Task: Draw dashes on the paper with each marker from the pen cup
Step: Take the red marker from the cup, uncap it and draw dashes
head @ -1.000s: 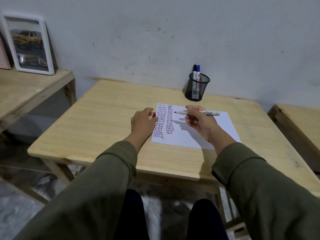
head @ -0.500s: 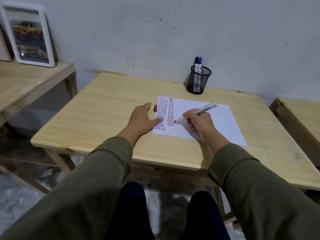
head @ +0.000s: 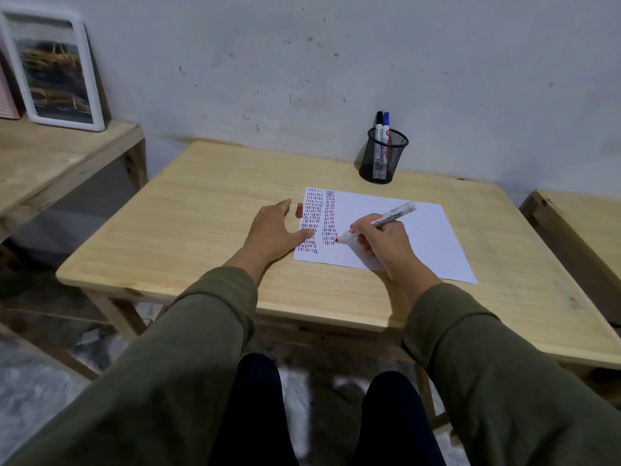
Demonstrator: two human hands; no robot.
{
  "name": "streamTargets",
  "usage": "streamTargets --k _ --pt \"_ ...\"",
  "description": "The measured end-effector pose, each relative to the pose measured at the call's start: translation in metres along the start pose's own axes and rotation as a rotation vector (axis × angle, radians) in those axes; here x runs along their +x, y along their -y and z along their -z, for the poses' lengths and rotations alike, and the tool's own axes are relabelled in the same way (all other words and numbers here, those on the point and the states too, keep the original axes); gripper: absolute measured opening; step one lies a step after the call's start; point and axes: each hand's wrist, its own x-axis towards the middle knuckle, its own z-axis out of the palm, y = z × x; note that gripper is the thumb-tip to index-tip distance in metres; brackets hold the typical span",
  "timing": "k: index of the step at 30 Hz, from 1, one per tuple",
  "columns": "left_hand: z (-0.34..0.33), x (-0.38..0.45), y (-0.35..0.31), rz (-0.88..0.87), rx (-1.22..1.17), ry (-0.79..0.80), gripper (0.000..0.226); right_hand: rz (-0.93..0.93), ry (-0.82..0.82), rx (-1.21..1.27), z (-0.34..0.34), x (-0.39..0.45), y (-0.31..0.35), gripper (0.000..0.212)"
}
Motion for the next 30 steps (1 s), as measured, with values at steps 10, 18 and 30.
streamTargets --k 10,18,30 --pt "0.0 -0.001 -0.001 -0.001 -0.001 0.003 0.091 0.015 0.011 -0.041 0.0 -0.001 -0.001 0.015" --pt "0.0 0.001 0.001 0.012 -0.008 0.012 0.09 -0.005 0.001 -0.071 -0.001 -0.001 0.002 0.016" --pt "-0.007 0.014 -0.016 0.04 -0.112 -0.131 0.03 -0.047 -0.076 0.259 0.0 0.0 0.013 0.013"
